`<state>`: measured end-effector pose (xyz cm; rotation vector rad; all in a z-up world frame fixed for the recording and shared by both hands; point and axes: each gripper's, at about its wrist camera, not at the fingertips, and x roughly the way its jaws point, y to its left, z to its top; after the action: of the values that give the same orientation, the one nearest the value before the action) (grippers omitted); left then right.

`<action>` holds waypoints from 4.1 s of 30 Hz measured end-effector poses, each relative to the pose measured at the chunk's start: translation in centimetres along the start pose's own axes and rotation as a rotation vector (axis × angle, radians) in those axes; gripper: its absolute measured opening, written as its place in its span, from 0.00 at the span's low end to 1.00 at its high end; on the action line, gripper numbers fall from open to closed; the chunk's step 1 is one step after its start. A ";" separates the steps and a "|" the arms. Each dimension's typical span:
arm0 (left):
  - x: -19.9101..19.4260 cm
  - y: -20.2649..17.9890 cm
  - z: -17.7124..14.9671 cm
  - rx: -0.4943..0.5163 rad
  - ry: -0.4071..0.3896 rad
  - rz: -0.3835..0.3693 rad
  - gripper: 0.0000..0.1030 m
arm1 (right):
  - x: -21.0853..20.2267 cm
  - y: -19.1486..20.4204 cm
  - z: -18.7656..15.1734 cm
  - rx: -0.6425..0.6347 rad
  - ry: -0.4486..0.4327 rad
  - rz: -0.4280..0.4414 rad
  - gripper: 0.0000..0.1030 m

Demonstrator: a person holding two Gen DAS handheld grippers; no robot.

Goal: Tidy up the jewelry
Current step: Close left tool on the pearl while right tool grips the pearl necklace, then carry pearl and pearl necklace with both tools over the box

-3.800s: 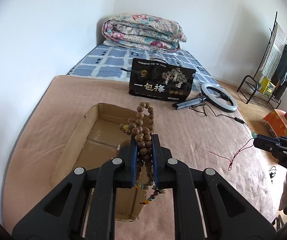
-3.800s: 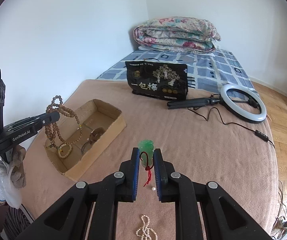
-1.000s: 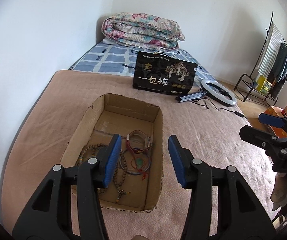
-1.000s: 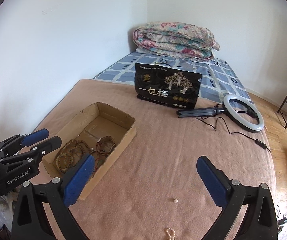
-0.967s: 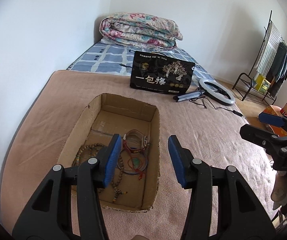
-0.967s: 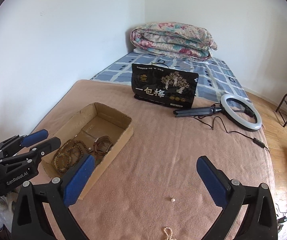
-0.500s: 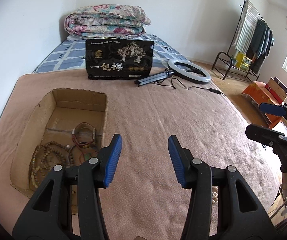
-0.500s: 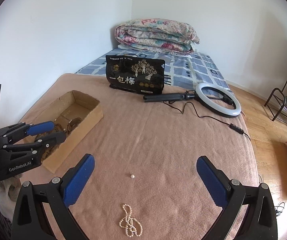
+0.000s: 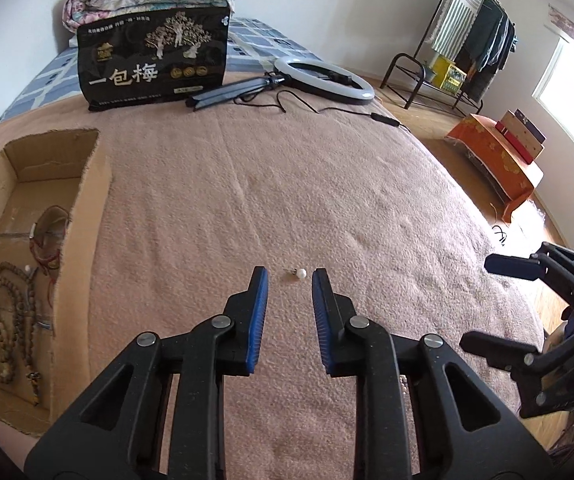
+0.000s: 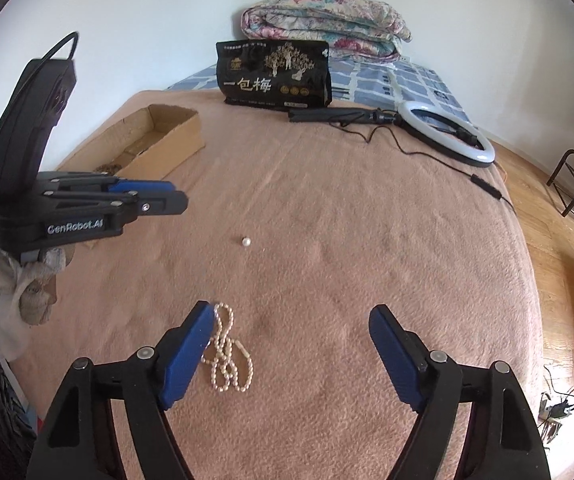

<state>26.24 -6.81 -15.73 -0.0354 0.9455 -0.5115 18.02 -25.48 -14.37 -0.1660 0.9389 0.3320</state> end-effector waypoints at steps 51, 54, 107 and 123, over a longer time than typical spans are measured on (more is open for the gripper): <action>7.7 -1.9 -0.3 0.129 0.102 0.076 0.14 | 6.7 1.4 -3.3 0.002 0.126 0.120 0.06; 6.9 -2.0 -0.3 0.128 0.092 0.069 0.14 | 6.2 1.2 -3.3 0.015 0.115 0.113 0.05; -12.1 11.3 1.2 -0.098 -0.227 0.181 0.14 | -2.6 9.0 11.1 -0.083 -0.165 0.167 0.05; -13.5 15.8 -0.6 -0.168 -0.219 0.203 0.14 | -0.1 15.5 18.4 -0.158 -0.199 0.242 0.05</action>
<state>25.71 13.13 -9.70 -0.1426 0.7655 -0.2346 26.52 -5.81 -3.52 -0.1609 0.7356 0.6359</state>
